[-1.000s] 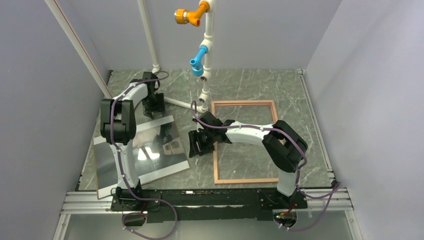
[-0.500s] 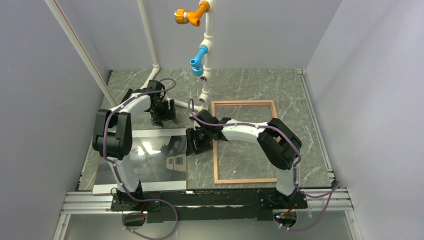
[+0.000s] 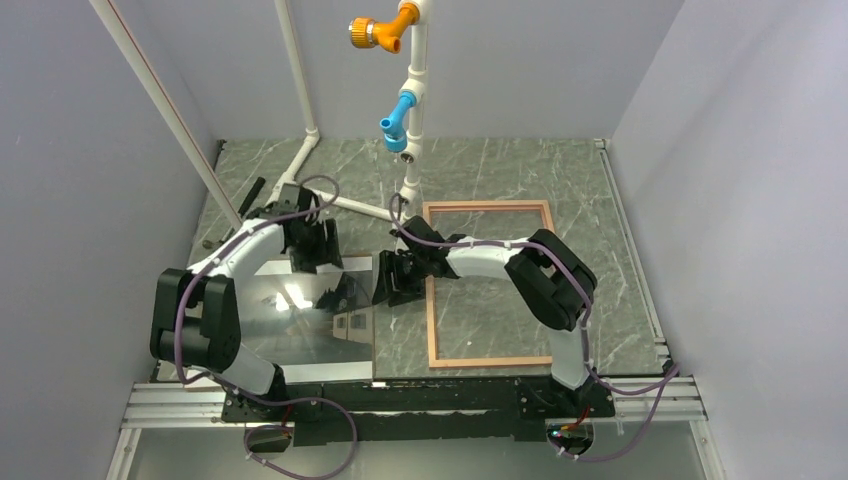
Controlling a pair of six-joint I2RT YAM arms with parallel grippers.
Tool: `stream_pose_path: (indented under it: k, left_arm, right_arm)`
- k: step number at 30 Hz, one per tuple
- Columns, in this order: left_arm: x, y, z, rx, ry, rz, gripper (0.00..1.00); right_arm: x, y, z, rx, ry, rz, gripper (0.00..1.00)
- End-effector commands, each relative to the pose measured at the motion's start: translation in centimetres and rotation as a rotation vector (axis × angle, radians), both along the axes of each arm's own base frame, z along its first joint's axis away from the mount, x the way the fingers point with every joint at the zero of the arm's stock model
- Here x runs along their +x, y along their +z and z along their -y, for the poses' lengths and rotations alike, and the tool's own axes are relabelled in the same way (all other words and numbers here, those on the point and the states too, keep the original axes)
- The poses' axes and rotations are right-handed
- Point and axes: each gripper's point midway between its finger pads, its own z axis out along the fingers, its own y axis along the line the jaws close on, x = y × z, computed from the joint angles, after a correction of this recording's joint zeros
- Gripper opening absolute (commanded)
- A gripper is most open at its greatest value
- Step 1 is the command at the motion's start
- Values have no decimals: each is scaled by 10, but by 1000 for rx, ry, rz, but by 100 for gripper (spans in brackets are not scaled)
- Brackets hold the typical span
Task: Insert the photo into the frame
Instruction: Adjust the photo frame item at the center of the board, then move the photo frame item to the center of the board.
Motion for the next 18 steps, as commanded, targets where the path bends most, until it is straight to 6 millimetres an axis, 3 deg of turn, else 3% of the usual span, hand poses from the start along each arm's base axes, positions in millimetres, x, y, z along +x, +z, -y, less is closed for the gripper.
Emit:
stream_pose_path:
  k: [1, 8, 18]
  left_arm:
    - [-30, -27, 11, -64, -6, -81, 67]
    - [-49, -65, 22, -106, 0, -172, 63]
    - [-53, -86, 35, -143, -1, -215, 61]
  right_arm:
    - [16, 11, -8, 155, -75, -60, 52]
    - [33, 6, -10, 275, -149, -147, 49]
    - [49, -9, -6, 314, -235, -196, 43]
